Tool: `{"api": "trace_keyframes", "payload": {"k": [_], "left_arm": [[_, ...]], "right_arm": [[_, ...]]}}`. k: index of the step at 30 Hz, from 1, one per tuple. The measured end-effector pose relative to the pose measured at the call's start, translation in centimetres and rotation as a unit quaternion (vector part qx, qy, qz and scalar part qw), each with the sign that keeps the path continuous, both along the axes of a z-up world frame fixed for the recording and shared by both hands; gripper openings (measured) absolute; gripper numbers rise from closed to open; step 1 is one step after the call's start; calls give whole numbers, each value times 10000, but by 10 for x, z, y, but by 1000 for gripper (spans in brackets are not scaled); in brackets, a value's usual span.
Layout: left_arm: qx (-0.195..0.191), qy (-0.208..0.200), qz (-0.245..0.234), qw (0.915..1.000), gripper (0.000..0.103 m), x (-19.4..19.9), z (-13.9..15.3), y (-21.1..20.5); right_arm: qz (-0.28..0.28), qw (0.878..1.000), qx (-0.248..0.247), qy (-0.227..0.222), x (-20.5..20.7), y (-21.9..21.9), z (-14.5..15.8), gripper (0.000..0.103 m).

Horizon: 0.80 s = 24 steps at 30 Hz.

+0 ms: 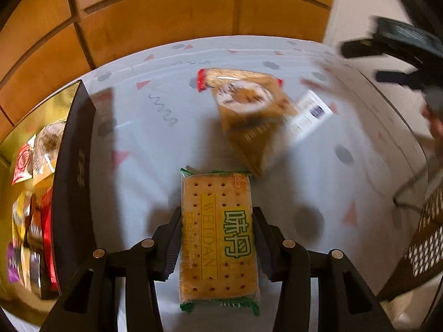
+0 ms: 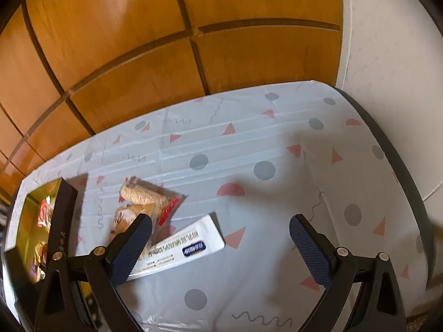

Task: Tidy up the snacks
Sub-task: 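Grasp the yellow WEIDAN cracker packet with the left tool, then lift the cracker packet with the left tool while the right tool grasps the white-gold milk stick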

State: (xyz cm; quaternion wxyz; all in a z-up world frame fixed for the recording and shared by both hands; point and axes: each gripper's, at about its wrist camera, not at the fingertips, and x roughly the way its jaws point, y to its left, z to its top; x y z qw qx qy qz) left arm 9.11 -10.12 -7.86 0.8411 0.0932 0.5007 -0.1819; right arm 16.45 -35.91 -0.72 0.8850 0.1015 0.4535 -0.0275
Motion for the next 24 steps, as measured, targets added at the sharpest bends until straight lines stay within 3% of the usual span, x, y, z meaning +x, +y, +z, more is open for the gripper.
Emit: {"api": "trace_keyframes", "payload": {"k": [8,12,15,21,24], "left_arm": [[-318,-146,-104,9993,48,-25,-2,17],[-421,-219,-126,9988,48,-30,-3,19],[-510,-236,-118,9984,48,-29,-4,21],[-657,-229,-114,9975,47,-29,-4,25],[-718,-229,-120,9971,47,-28,-5,27]], "right_arm": [[783,9953,141,552,5,26,-23,100],[642,9946,148,797,12,27,-33,100],[402,9944,-122,970,27,25,-39,100],[300,9870,-668,1434,69,33,-63,100],[515,9792,-769,1808,73,40,-76,100]]}}
